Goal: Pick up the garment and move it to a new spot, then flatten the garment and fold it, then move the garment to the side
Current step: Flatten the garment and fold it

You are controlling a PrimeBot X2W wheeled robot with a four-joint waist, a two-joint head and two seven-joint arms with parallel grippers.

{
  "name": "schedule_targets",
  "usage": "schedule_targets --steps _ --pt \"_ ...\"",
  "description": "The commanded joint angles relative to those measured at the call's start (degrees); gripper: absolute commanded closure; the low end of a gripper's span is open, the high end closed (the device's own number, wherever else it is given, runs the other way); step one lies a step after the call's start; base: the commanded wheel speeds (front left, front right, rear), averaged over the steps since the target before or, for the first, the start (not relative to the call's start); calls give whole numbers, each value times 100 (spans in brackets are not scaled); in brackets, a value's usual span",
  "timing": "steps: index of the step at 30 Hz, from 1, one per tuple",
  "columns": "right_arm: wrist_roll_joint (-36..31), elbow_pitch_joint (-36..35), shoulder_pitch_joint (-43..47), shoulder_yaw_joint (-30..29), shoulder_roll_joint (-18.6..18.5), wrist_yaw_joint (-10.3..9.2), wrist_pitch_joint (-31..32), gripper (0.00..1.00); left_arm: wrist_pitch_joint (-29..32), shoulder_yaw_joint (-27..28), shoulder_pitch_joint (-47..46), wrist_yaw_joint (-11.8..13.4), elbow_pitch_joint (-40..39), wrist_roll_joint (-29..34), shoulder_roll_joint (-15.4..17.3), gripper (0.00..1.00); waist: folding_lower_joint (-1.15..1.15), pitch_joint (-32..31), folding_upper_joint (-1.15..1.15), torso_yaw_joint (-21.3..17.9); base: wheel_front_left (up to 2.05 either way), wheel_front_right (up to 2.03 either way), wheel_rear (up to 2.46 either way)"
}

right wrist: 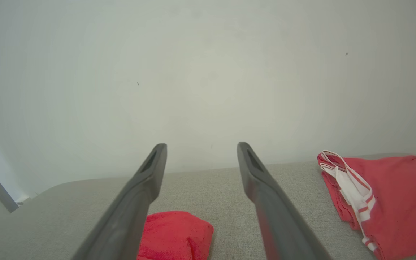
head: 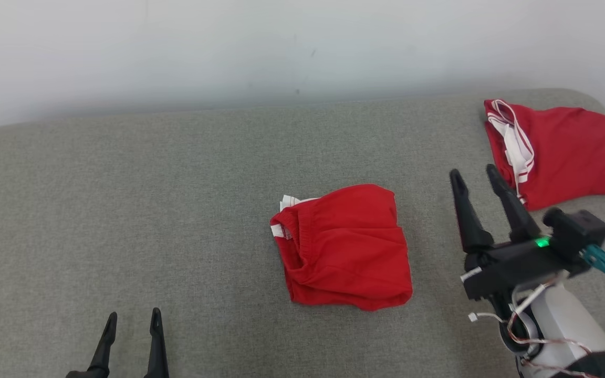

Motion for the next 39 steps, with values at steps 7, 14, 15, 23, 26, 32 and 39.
schedule_targets --steps 7,14,15,23,26,32,39 --pt "-850 -947 1143 -977 446 10 -25 0 -18 95 -58 42 -52 63 -8 0 0 1 0 -123 0 0 0" --pt "-1346 -1397 1933 -1384 1033 10 -24 0 -18 173 -19 69 -60 96 -8 0 0 -48 0 -158 0 0 0" --pt "-1364 -1411 1993 -1419 1104 11 -24 0 -18 175 -10 70 -55 103 -8 0 0 -53 0 -160 0 0 0" --pt "-1628 -1335 2306 -1456 1371 11 -25 0 -18 149 50 71 -20 174 -8 0 0 -83 0 -157 0 0 0" --pt "-1818 -1306 2367 -1407 1380 11 -26 0 -18 125 75 76 -5 201 -8 0 0 -96 0 -136 0 0 0" --pt "-1902 -1252 2417 -1392 1445 11 -25 0 -18 82 115 92 3 216 -8 0 0 -116 0 -91 0 0 0" --pt "-2023 -1143 2379 -1222 1463 11 -20 0 -18 42 126 92 17 254 -8 0 0 -113 0 -49 0 0 0"
